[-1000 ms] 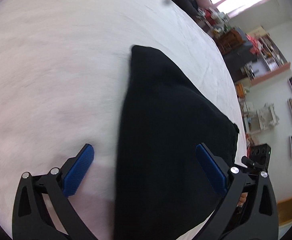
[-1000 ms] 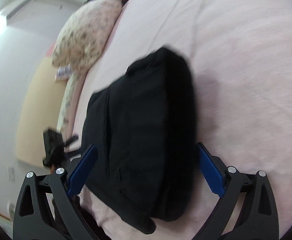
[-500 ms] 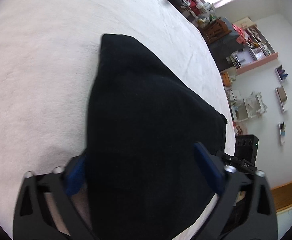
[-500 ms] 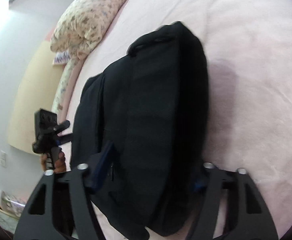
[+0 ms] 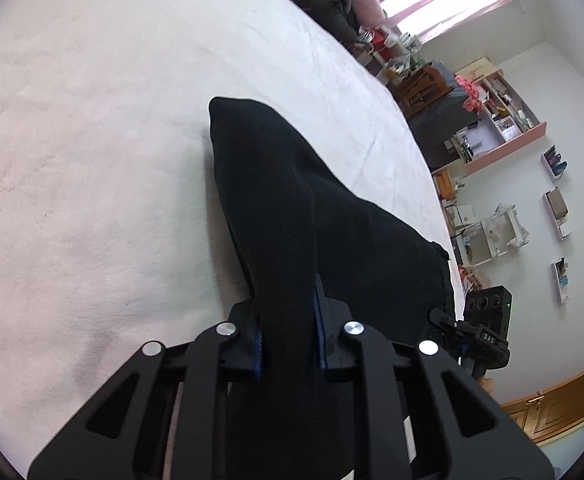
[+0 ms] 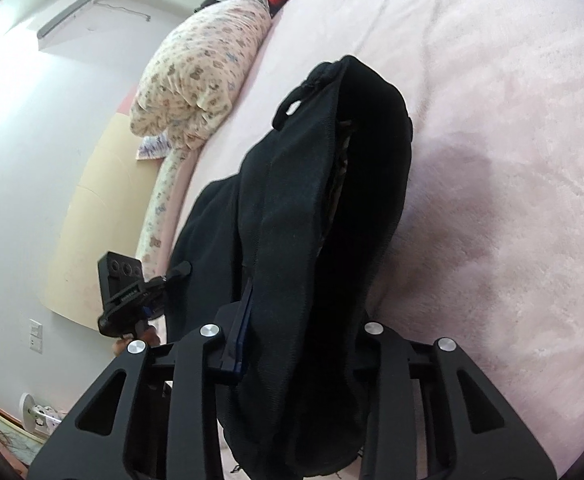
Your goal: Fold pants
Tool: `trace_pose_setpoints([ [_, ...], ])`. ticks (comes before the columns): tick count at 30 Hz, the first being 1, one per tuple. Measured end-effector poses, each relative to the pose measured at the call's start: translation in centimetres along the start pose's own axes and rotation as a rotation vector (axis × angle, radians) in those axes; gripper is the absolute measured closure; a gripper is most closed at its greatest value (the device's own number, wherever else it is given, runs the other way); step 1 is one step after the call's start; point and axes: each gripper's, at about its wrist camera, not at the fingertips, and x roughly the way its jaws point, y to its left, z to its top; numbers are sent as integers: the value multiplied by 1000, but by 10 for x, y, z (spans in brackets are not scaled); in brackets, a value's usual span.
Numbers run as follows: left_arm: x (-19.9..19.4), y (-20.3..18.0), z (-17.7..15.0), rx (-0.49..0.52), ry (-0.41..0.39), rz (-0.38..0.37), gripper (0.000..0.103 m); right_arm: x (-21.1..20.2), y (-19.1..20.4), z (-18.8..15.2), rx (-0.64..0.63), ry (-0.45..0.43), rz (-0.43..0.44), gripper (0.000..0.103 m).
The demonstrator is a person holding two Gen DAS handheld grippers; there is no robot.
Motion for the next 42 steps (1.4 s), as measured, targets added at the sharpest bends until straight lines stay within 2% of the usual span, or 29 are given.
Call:
trace_pose_setpoints([
  [4,-8,-8,6,24,-40,-17,86,-1,7,7,-10,-24,35,71],
  [8,-10,-27,22,79,-69,-3,86,0,13,24,-11,-29,58,71],
  [14,1,-55,56,124,-143,6,87,3,21,77,-17,-101,83,71],
  [17,12,-61,79,135,-171,36,87,5,23,106,-24,-153,96,71],
  [19,22,-59,95,110,-181,45,87,11,21,122,-22,-176,89,71],
  [24,56,-53,122,109,-164,133,86,38,2,152,5,-182,49,71],
  [26,73,-40,126,69,-138,178,86,48,-11,155,39,-179,14,71],
  [28,81,-20,126,6,-132,185,83,55,-31,153,78,-167,-45,69],
  [29,82,-12,123,-15,-130,172,77,55,-36,151,81,-162,-52,65],
  [30,83,-7,120,-29,-130,179,65,55,-40,148,91,-161,-62,58],
  [31,80,-3,117,-39,-140,205,60,53,-40,145,91,-160,-87,46],
  [32,76,0,115,-46,-154,230,44,50,-39,143,89,-161,-122,43],
  [33,64,4,111,-58,-188,277,32,44,-36,140,80,-172,-164,42],
  [36,30,8,106,-60,-289,359,24,12,-20,133,33,-262,-256,41],
  [38,7,-3,101,-23,-352,405,23,-10,2,124,-50,-376,-311,41],
  [40,-3,-29,90,65,-367,353,15,-14,36,112,-198,-425,-328,41],
  [42,-1,-56,77,154,-366,296,8,1,60,106,-294,-402,-335,43],
])
